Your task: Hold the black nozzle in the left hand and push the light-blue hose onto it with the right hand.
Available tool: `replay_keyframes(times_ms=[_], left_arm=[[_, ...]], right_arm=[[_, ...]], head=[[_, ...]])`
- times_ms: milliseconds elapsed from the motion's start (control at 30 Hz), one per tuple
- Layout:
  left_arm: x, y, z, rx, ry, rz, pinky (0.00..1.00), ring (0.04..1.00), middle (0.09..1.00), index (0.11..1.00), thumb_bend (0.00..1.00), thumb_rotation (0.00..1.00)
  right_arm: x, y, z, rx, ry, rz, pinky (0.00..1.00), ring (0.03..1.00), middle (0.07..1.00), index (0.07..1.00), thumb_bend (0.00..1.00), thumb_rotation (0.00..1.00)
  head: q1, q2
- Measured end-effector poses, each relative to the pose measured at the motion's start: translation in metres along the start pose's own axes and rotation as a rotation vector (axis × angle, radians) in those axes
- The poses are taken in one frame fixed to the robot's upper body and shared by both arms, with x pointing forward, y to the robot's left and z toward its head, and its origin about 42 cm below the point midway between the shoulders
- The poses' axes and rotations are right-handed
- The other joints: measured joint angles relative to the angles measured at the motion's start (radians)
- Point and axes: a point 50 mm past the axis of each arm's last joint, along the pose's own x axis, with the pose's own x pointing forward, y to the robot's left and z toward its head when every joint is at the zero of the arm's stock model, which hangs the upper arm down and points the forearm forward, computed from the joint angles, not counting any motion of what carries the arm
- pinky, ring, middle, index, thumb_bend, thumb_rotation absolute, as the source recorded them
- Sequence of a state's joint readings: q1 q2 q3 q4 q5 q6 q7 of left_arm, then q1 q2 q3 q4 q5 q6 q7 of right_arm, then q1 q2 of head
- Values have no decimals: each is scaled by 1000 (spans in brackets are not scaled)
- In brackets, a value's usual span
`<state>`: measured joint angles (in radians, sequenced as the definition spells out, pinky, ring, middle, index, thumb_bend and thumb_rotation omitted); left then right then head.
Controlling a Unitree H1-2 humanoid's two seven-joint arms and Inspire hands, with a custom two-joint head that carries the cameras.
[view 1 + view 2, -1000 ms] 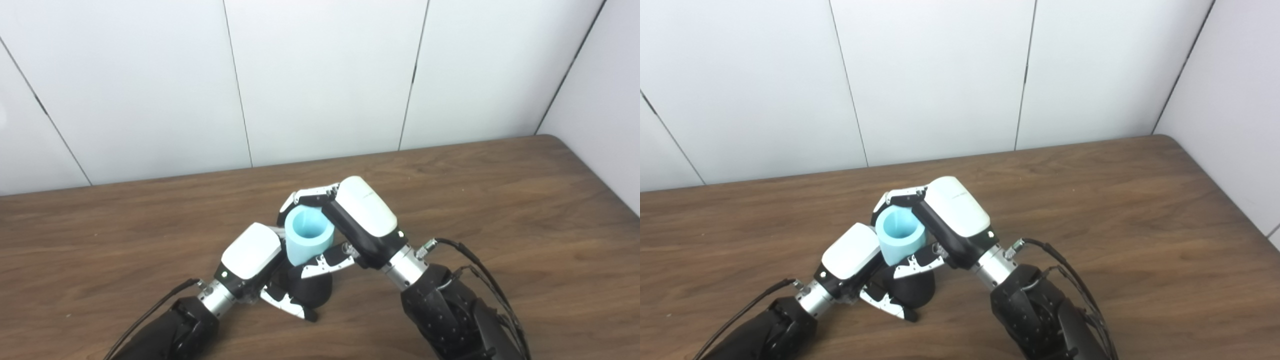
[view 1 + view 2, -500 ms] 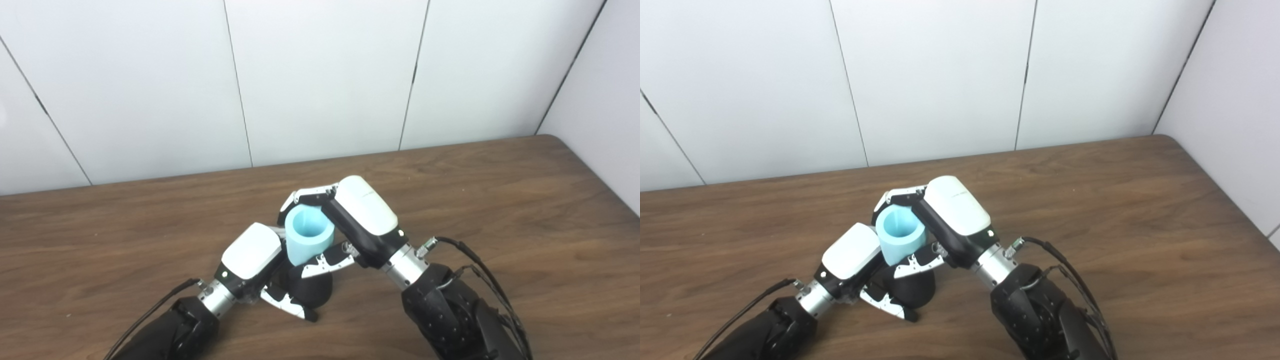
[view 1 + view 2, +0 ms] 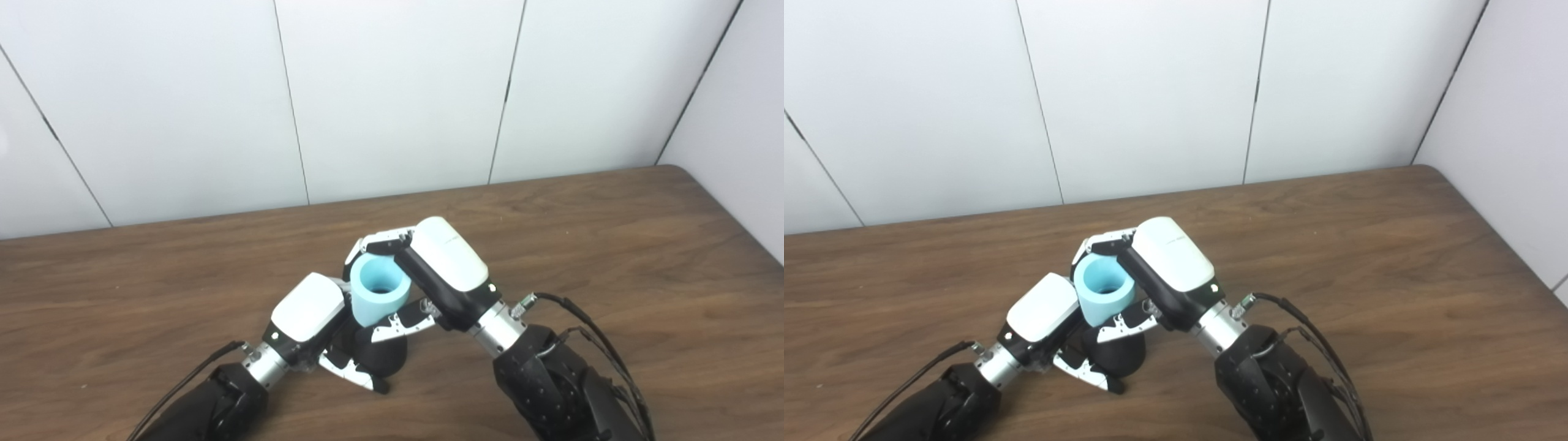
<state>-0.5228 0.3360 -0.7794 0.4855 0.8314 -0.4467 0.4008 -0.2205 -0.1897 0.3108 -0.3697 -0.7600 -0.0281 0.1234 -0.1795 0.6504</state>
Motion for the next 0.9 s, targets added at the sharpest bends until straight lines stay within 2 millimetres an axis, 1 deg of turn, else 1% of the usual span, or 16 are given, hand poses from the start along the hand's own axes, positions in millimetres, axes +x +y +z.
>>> replay_keyframes(times_ms=[467,533,567,633,667,700,767,900], left_arm=[[0,0,0,0,0,-1,431,553,549,488,515,45],[0,0,0,0,0,-1,431,550,549,487,515,44],[0,0,0,0,0,-1,430,550,549,487,515,44],[0,0,0,-1,0,-1,429,551,550,487,515,44],[0,0,0,-1,1,0,427,550,549,487,515,45],[0,0,0,-2,1,0,427,550,549,487,515,45],[0,0,0,-2,1,0,428,548,548,487,515,44],[0,0,0,-2,1,-1,434,548,549,487,515,44]], right_arm=[[0,0,0,-4,-2,0,343,470,489,493,521,0],[0,0,0,-4,-2,0,359,485,488,495,522,1],[0,0,0,-4,-2,0,372,497,538,493,516,85],[0,0,0,-3,0,0,383,503,564,492,514,132],[0,0,0,-3,1,0,396,511,575,561,665,204],[0,0,0,-2,2,0,405,517,580,586,724,240],[0,0,-1,-9,13,-1,439,544,605,622,820,312],[0,-2,-4,-23,38,-7,485,592,648,664,903,365]], head=[[2,-2],[3,-2],[3,-2],[3,0],[3,0],[3,0],[3,0],[2,0]])
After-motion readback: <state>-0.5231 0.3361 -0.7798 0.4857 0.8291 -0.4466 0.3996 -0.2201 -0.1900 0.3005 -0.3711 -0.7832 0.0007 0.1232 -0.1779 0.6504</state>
